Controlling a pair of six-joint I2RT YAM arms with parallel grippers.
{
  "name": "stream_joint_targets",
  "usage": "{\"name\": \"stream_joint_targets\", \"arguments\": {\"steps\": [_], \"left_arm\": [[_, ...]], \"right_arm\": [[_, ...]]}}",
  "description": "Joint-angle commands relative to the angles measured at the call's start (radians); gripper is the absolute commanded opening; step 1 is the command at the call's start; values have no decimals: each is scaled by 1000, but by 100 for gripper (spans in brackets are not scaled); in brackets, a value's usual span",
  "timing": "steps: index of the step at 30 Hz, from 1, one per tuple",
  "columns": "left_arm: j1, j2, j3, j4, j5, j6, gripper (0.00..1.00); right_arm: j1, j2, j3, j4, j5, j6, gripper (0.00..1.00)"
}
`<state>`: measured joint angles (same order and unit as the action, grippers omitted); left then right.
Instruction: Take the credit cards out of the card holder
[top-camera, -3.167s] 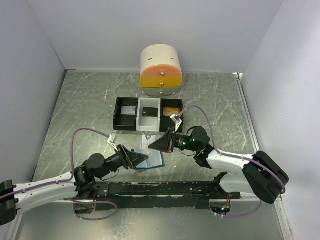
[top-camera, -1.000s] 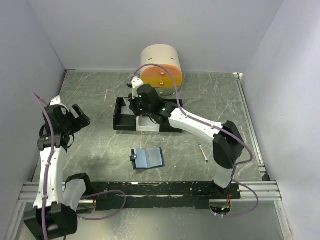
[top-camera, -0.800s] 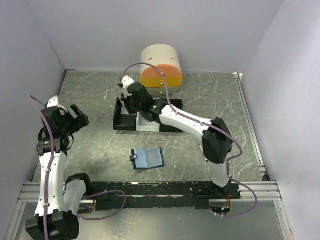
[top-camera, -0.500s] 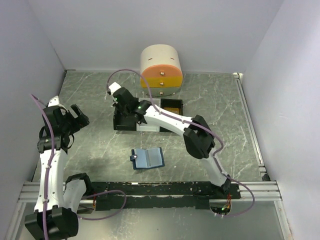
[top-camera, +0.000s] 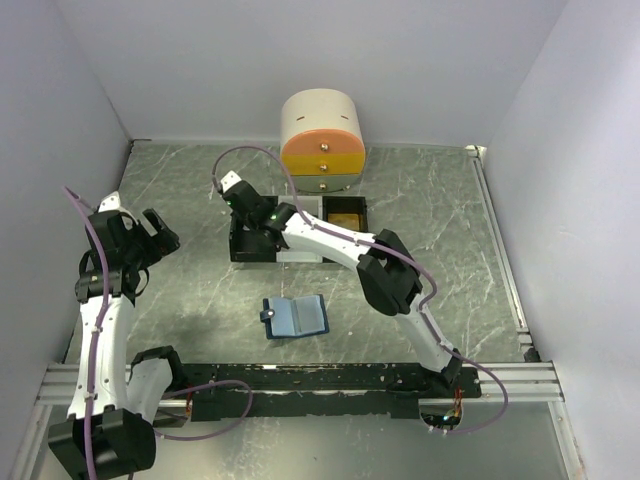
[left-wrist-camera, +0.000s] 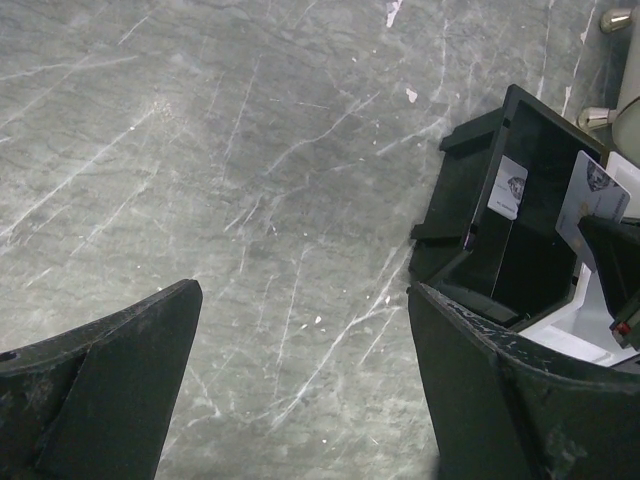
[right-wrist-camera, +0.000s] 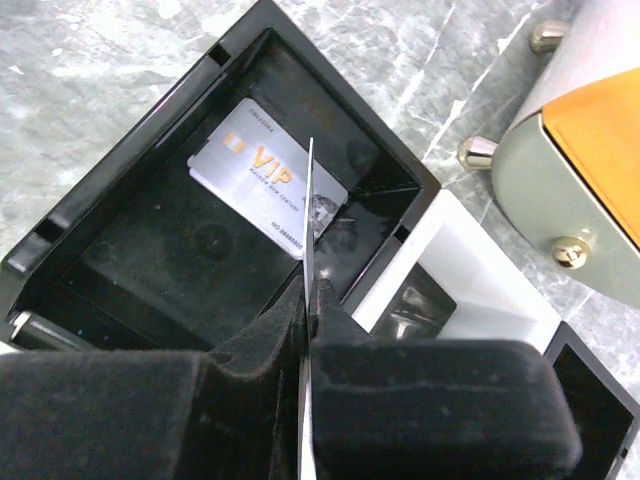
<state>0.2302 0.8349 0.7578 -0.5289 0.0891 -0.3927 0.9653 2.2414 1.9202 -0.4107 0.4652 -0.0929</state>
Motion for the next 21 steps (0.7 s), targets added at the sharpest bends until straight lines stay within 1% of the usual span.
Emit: {"name": "stream_joint_targets", "arguments": {"steps": [1, 8, 10, 13, 17, 21], "left_arm": [[8, 0, -13, 15, 44, 4, 96], [6, 4, -15, 17, 59, 3, 96], [5, 6, -16, 17, 61, 5, 95], [2, 9, -14, 15, 59, 4, 95], [1, 5, -13, 12, 51, 3, 95], [1, -3, -13, 10, 36, 0, 95]], "right_arm": [[-18, -10, -16, 2, 80, -27, 0], [-26, -12, -27, 12, 95, -36, 0], [-27, -11, -26, 19, 57, -52, 0], [-28, -17, -49, 60, -10, -91, 0], [-25, -11, -66, 99, -91, -183, 0], [-24, -1, -98, 144, -103, -274, 0]]}}
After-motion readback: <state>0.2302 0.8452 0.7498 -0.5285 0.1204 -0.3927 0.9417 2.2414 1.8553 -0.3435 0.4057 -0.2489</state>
